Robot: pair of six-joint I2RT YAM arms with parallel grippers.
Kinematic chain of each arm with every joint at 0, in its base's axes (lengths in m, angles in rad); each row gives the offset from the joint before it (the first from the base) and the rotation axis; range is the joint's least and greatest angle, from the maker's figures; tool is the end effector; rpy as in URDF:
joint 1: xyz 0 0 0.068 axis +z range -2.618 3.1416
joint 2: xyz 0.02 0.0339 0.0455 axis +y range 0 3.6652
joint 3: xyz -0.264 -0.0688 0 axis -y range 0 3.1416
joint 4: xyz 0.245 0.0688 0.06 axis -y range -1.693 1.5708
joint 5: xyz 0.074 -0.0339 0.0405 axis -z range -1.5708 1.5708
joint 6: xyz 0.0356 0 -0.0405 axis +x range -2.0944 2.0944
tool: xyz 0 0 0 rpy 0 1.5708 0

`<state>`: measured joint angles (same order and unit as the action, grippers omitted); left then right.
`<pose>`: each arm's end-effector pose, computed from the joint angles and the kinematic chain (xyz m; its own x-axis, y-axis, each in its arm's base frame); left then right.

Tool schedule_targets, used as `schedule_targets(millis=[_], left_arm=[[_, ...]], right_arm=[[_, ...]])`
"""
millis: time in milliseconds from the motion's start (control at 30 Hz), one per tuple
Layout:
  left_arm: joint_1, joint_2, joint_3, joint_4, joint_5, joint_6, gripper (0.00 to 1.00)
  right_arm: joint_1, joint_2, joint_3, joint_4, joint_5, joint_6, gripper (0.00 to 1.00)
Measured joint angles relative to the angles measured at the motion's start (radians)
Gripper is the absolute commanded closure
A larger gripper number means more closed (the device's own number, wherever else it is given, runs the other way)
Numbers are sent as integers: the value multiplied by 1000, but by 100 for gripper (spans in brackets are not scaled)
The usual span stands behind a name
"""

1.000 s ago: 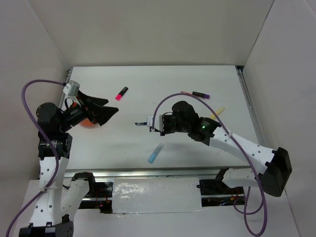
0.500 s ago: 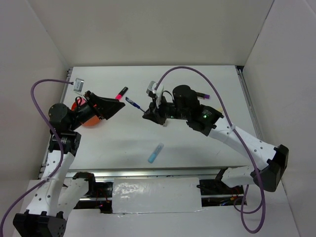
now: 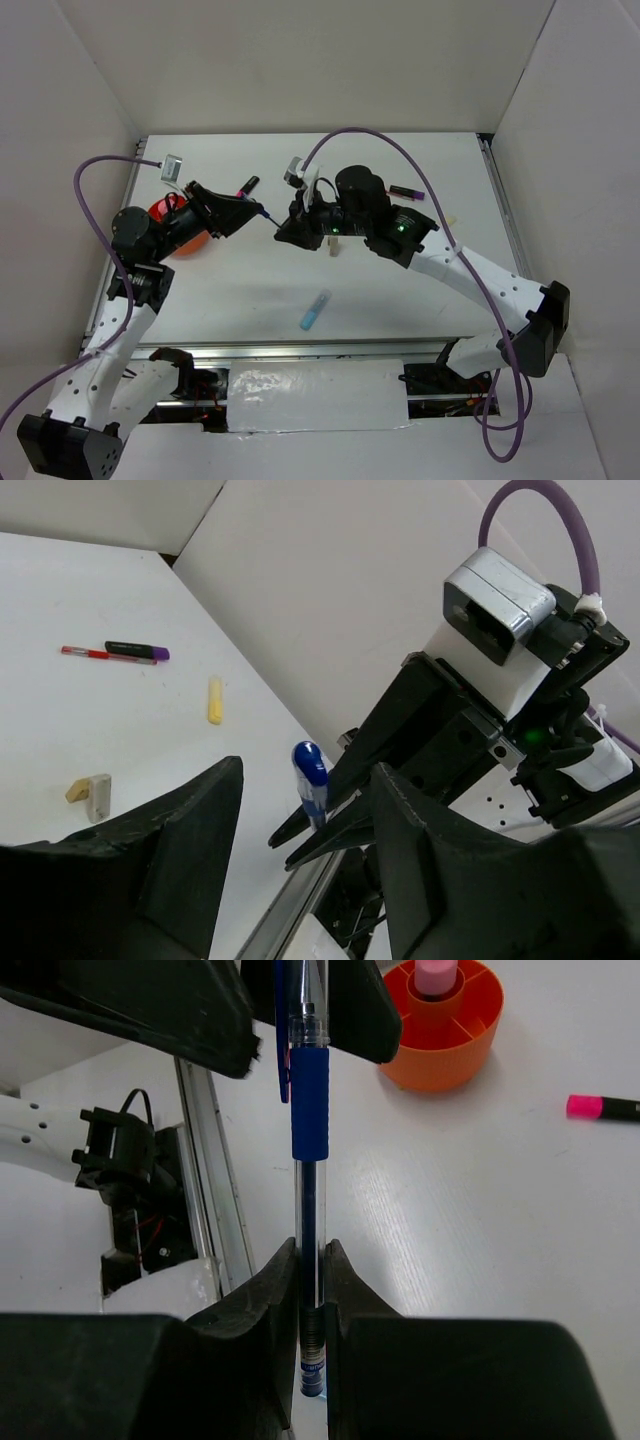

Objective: Sort the stationery into containers
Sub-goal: Place the pen in the storage box.

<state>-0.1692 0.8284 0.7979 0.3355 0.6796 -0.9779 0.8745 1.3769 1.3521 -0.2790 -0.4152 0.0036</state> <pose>0.1788 -0.0532 0.3911 -0.4333 -0.5804 -0.6895 0.6489 0.3301 -0.6856 0.1925 0.2526 0.3946 -0.1953 -0.2285 -0.9538 -0.9482 0.2924 0.1241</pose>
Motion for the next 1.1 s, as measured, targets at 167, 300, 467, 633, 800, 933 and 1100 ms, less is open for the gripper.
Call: schedule_targets(millis=[167, 300, 467, 633, 800, 933, 1100], left_arm=[[-6, 4, 0, -1, -21, 3, 64], [-10, 7, 7, -4, -25, 7, 97], [-10, 29, 91, -122, -79, 100, 100], [-10, 61, 219, -329, -235, 382, 100], [-7, 133, 277, -458, -455, 707, 100], [4, 237, 274, -512, -599, 918, 100], [40, 329, 232, -522, -715, 1059, 100]], right_arm=[[5, 1, 7, 7, -9, 13, 96], [9, 6, 7, 5, -2, 19, 70], [13, 6, 7, 5, 8, 16, 12], [-24, -8, 7, -10, 37, 4, 1], [-171, -37, 7, -53, 57, -23, 0], [-270, -51, -13, -74, 63, -40, 0], [-336, -92, -89, -85, 63, -69, 0]])
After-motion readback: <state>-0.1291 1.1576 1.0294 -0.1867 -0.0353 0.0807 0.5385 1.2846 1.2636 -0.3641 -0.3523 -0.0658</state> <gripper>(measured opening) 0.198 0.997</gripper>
